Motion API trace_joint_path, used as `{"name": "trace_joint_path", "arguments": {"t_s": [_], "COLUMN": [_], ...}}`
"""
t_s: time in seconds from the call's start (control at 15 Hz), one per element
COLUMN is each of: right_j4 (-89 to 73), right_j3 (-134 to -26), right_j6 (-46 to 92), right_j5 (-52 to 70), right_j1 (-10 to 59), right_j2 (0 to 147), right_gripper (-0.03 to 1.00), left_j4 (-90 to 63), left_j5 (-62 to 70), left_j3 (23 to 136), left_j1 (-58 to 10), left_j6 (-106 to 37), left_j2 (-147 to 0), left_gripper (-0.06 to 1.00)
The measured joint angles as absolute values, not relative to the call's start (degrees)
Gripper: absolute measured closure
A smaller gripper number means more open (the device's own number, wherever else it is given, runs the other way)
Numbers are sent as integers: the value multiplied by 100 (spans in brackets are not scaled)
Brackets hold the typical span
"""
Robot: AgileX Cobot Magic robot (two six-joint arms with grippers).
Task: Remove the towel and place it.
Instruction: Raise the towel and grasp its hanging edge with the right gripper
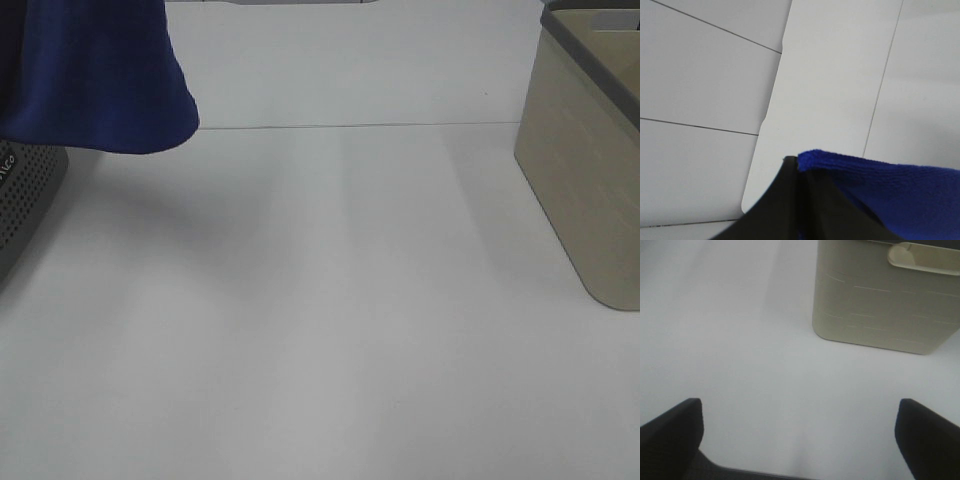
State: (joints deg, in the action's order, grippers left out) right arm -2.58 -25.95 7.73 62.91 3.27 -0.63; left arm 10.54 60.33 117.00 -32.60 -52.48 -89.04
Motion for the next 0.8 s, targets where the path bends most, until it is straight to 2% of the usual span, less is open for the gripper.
{"name": "trace_joint_path", "arguments": {"t_s": [0.2, 0.4, 0.67, 0.8], "right_j4": [-682, -2160, -3953, -4561], "right_j3": [-2693, -2716, -2722, -2722], "right_j6": [1278, 2063, 2934, 3335], "right_j5": [6171, 4509, 2991, 2641], "right_j1": [327, 327, 327, 327], "right_j2": [275, 1776, 3105, 3655], "right_gripper": [-1, -1, -1, -1], "left_j4": [1054, 1037, 808, 699], "left_j5": [6039, 6039, 6039, 6039], "left_j3": [11700, 11700, 11700, 11700], "left_j1": [-3627, -4108, -4280, -4297], "left_j6": [-5248, -5248, -5248, -5248], "left_j2": [-8904, -8904, -8904, -8904], "left_gripper": [94, 94, 94, 94]}}
